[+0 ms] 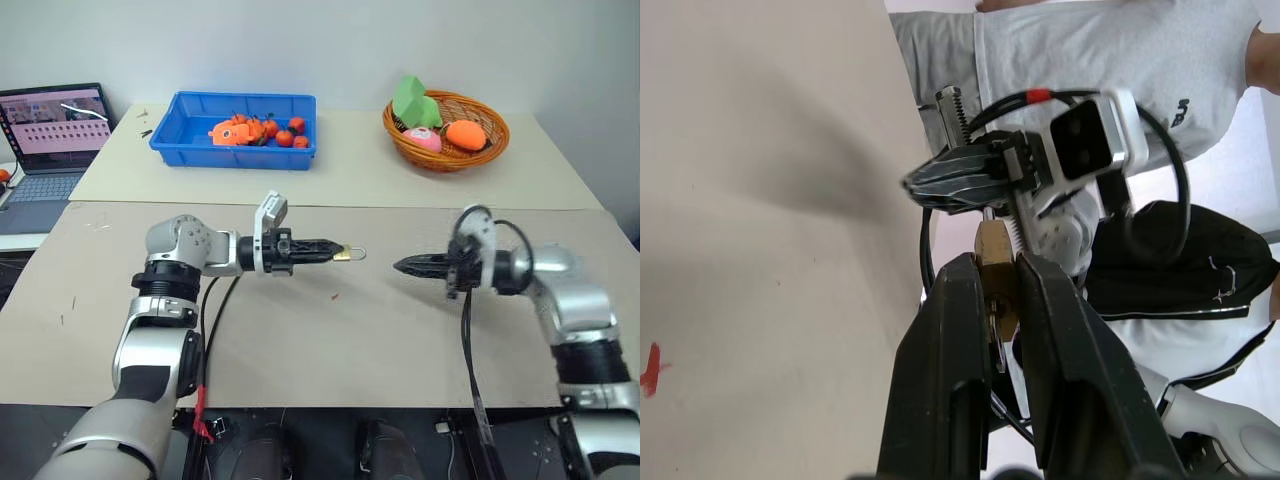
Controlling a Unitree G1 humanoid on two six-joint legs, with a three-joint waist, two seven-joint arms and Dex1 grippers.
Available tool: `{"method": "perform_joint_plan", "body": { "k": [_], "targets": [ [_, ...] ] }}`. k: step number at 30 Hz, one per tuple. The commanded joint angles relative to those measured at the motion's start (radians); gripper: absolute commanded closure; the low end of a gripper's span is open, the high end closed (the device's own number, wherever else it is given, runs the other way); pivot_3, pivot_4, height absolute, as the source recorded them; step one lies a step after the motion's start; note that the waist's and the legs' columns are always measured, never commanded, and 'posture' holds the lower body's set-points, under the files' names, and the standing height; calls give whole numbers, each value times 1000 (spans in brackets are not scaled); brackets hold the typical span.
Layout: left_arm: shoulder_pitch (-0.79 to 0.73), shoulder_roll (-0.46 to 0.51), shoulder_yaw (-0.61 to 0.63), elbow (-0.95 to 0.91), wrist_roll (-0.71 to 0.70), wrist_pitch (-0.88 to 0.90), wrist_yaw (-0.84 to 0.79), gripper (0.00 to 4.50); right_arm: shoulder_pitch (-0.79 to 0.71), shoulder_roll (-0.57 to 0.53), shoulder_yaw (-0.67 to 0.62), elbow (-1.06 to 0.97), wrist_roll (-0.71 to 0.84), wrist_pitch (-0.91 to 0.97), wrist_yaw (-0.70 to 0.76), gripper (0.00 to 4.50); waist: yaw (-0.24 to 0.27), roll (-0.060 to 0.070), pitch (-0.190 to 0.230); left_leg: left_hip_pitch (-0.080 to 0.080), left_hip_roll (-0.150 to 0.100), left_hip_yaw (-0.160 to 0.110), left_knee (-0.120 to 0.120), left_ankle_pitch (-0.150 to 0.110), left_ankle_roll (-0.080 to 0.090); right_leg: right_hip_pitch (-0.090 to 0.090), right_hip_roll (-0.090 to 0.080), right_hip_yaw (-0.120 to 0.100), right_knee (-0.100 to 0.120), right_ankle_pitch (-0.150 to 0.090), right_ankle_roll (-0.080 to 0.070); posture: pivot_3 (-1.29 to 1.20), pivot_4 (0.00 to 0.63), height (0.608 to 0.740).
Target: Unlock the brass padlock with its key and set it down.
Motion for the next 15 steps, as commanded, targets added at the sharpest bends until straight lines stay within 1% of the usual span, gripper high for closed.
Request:
{"method": "perform_joint_plan", "body": {
  "k": [1,3,7,15],
  "targets": [
    [-9,9,-12,-20,-7,-11,-26,4487,-81,32,17,85,45,58,17,4287,-6,0,0,0,0,0,0,0,0,0,0,0,0,0,0,0,150,692],
    [-7,10,-19,-21,-5,-14,-31,4487,-117,68,27,141,46,66,15,4287,-8,0,0,1,0,1,0,0,0,0,0,1,0,0,0,0,150,692],
    [6,23,-58,-51,-3,-27,-58,4487,-163,131,69,234,-1,17,-2,4287,-4,0,0,0,0,1,0,0,-1,-1,0,1,0,0,0,0,150,692],
    [-3,31,-67,-44,-4,-34,-70,4487,-168,179,105,256,-16,-5,-9,4287,0,0,0,-1,0,1,0,0,-1,-1,0,0,0,0,1,0,150,692]
  ]
}}
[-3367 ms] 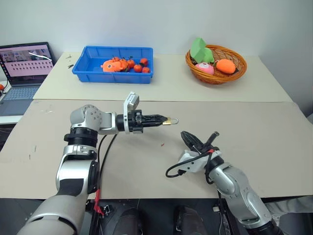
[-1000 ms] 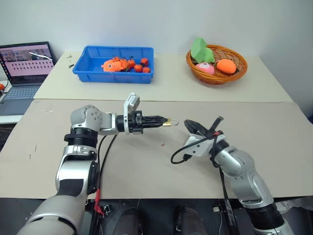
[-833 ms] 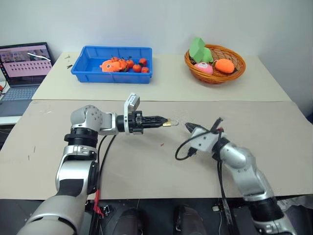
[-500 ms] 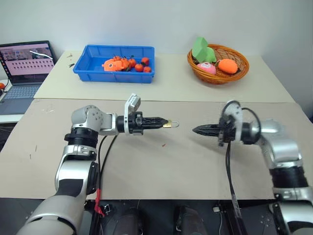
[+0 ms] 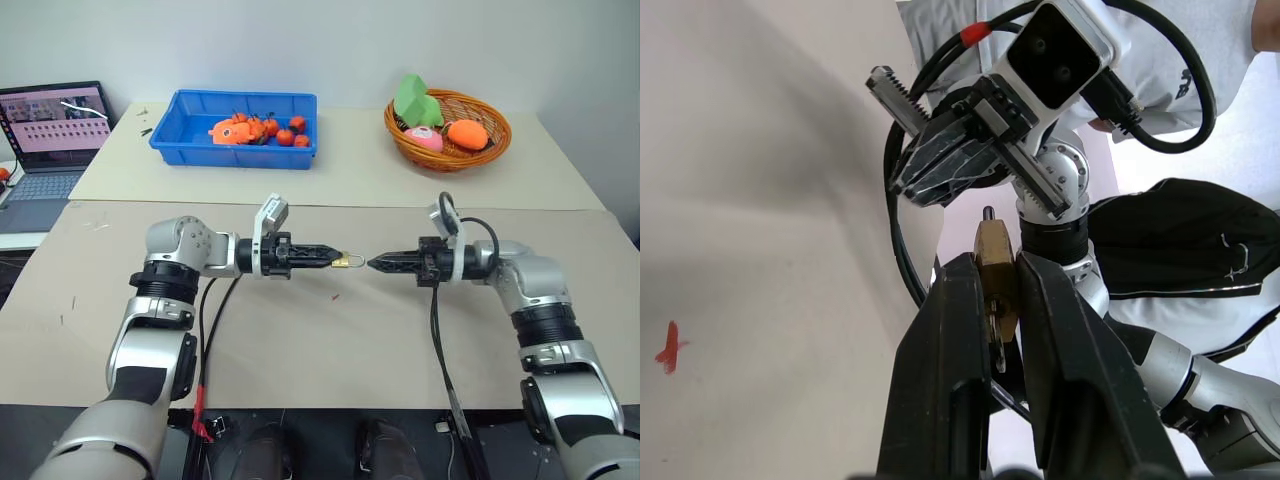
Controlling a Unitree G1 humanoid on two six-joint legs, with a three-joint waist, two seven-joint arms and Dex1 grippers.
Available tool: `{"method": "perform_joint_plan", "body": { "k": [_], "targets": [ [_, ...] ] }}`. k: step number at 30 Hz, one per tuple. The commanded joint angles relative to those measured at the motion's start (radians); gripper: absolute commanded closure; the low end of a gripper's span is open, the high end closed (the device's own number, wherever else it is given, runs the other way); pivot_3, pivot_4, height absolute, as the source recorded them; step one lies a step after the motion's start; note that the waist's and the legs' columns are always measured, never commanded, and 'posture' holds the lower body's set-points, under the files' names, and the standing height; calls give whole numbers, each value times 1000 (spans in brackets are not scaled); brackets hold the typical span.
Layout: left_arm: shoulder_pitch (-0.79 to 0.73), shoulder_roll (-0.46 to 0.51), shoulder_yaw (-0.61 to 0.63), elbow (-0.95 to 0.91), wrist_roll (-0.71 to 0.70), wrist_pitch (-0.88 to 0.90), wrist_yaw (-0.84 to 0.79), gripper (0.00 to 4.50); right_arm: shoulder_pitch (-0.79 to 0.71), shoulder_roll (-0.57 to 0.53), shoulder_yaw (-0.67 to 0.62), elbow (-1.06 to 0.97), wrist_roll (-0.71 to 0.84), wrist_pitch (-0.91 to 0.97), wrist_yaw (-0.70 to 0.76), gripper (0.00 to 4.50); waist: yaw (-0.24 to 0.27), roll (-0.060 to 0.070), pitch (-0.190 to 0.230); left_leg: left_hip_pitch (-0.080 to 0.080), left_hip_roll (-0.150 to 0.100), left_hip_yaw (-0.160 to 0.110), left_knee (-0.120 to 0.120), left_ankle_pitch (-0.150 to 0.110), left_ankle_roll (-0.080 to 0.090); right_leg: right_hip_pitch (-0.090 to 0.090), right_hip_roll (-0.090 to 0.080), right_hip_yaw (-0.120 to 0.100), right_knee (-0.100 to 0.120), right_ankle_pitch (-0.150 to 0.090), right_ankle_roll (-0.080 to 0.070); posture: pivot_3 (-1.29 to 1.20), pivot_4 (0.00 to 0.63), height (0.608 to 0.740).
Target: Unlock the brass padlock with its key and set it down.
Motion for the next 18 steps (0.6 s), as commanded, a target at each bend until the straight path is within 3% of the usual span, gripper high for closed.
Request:
{"method": "perform_joint_plan", "body": {
  "k": [1,18],
  "targets": [
    [-11,6,4,-20,-6,-9,-15,4487,-10,6,-1,-36,7,-19,1,4287,-2,0,0,0,0,0,0,0,0,0,0,0,0,0,0,0,150,692],
    [-10,6,-8,-20,-7,-4,-26,4487,-34,-17,-27,-65,18,-10,-7,4287,-4,0,0,0,0,0,0,0,0,0,0,0,0,0,0,0,150,692]
  ]
}}
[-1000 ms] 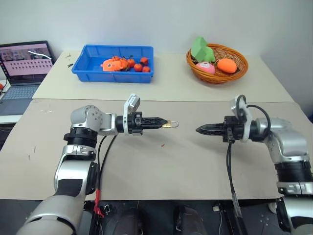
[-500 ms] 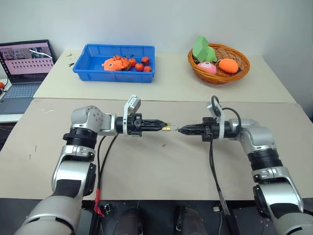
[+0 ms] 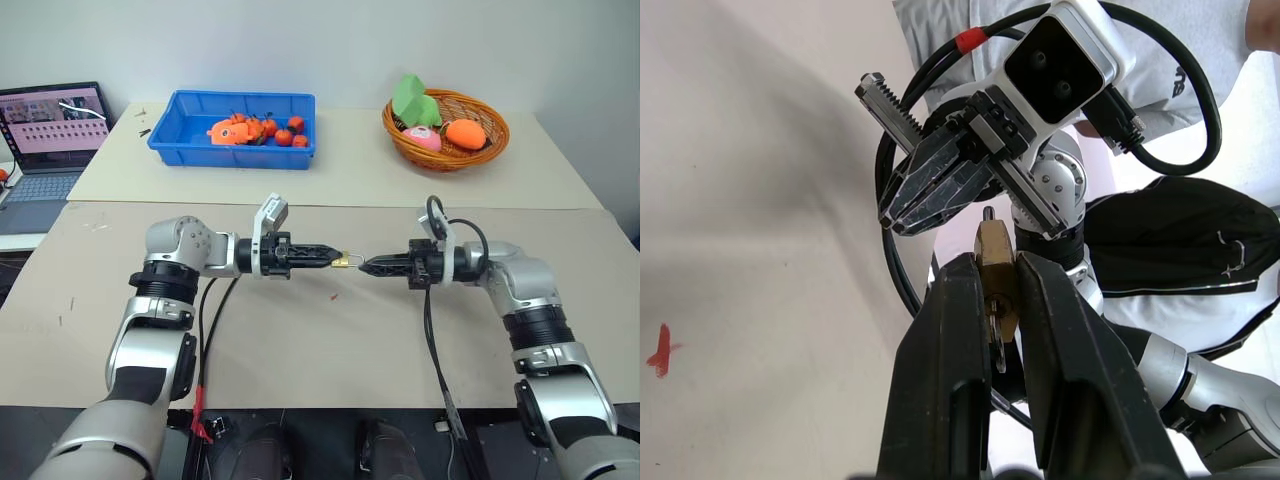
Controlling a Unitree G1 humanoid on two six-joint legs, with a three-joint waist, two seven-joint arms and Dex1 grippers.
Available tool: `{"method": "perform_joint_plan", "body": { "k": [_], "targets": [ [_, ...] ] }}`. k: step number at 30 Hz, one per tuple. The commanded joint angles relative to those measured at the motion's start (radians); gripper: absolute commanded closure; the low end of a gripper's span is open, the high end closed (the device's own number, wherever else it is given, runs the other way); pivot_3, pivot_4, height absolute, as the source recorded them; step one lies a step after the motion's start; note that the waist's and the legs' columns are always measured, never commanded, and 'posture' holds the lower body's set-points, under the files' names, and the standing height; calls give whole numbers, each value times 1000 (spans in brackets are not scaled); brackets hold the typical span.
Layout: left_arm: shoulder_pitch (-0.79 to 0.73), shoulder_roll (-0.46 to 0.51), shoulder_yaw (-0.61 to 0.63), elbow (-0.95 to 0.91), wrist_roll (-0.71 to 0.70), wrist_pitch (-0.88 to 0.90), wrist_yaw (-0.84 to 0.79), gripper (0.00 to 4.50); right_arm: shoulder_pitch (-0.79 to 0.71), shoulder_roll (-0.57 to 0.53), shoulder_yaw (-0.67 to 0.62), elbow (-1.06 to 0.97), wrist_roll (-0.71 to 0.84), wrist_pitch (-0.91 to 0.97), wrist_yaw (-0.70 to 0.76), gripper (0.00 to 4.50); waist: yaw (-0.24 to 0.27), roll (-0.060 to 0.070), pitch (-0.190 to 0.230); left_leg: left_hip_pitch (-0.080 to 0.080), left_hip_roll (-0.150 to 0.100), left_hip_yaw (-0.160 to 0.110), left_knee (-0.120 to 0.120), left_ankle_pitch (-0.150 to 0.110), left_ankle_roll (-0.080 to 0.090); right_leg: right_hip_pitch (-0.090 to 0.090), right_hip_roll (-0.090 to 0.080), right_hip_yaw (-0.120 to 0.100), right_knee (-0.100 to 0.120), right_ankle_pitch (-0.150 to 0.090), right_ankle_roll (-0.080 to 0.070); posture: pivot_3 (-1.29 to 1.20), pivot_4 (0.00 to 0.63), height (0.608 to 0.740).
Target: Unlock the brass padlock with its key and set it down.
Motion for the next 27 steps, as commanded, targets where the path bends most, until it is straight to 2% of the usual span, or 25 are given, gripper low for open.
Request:
{"method": "perform_joint_plan", "body": {
  "k": [1,8,18,27],
  "targets": [
    [-9,7,0,-22,-7,-4,-20,4487,-37,-28,-33,-15,18,-10,6,4287,0,0,0,0,0,0,0,0,0,0,0,0,0,0,0,0,150,692],
    [-12,6,4,-18,-8,-4,-18,4487,-28,-65,-38,-95,45,20,22,4287,1,0,0,0,0,0,0,0,0,0,0,0,0,0,0,0,150,692],
    [-9,1,5,-19,-8,-6,-14,4487,17,-48,-25,-185,73,53,-13,4287,1,0,0,0,0,0,0,0,0,0,0,0,0,0,0,0,150,692],
    [-12,4,6,-18,-8,-3,-14,4487,-14,-31,-36,-87,51,27,-41,4287,1,0,0,0,0,0,0,0,0,0,0,0,0,0,0,0,150,692]
  ]
}}
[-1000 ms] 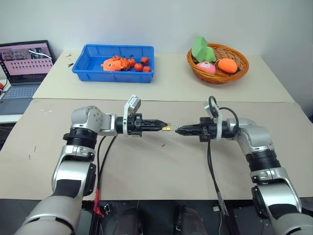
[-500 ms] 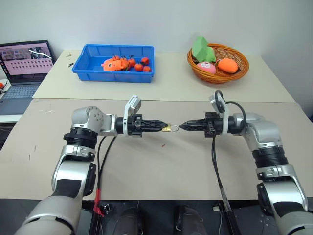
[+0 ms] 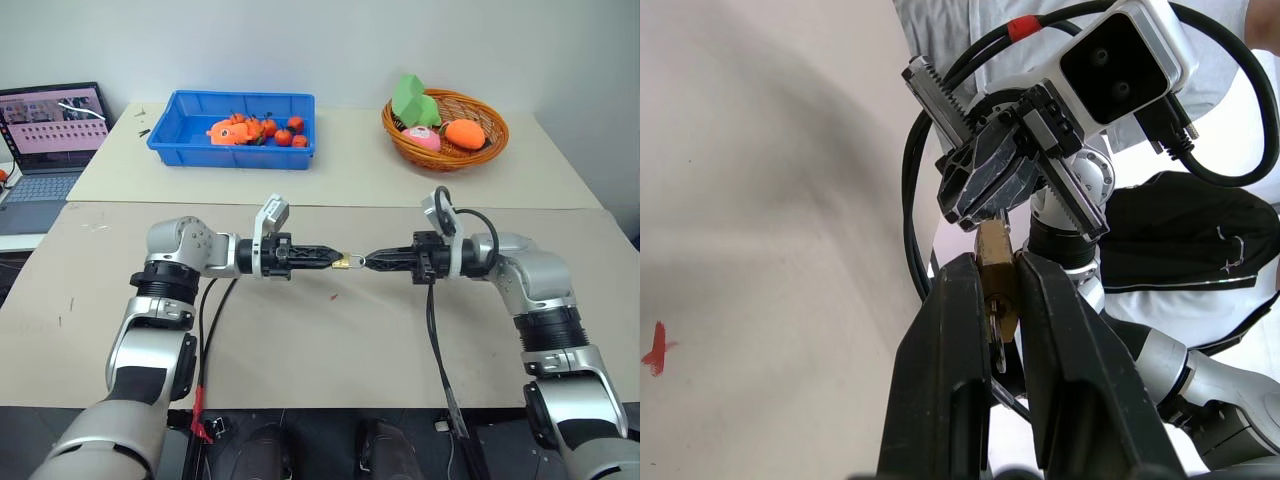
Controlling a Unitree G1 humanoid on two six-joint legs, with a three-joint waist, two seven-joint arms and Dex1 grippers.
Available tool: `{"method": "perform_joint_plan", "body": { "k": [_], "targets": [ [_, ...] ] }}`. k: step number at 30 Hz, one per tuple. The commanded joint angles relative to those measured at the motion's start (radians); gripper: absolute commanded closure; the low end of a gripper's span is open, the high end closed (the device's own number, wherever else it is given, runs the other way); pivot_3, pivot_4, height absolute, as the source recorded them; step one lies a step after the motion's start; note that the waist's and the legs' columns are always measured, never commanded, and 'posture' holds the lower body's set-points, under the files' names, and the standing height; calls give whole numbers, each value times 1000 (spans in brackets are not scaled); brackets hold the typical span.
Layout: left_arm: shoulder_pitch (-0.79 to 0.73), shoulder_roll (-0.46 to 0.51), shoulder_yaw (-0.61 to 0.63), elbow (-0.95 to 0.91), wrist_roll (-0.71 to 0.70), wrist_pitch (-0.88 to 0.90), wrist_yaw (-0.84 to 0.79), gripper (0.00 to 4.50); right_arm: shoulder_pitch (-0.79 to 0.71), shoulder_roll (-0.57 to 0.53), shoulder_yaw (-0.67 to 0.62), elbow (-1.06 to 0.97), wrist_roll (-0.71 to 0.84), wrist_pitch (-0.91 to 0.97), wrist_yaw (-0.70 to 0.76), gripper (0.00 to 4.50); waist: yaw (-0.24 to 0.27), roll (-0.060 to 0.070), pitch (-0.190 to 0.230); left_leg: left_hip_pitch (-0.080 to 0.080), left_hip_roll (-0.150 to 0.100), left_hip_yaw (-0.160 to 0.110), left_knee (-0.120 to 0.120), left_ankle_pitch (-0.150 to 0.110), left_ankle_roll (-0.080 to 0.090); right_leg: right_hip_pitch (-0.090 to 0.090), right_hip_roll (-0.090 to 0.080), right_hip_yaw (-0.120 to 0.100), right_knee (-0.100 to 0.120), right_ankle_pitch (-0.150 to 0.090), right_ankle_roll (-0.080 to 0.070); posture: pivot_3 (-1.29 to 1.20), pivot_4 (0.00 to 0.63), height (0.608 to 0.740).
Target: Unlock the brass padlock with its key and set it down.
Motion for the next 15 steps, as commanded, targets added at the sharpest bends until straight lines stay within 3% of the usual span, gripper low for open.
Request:
{"method": "perform_joint_plan", "body": {
  "k": [1,15],
  "targets": [
    [-12,6,8,-20,-7,-5,-11,4487,-33,-2,-27,13,15,-18,-2,4287,0,0,0,0,0,0,0,0,0,0,0,0,0,0,0,0,150,692],
    [-15,3,10,-10,-3,-12,-10,4487,-21,-36,-30,-133,47,29,0,4287,0,0,0,0,0,0,0,0,0,0,0,0,0,0,0,0,150,692]
  ]
}}
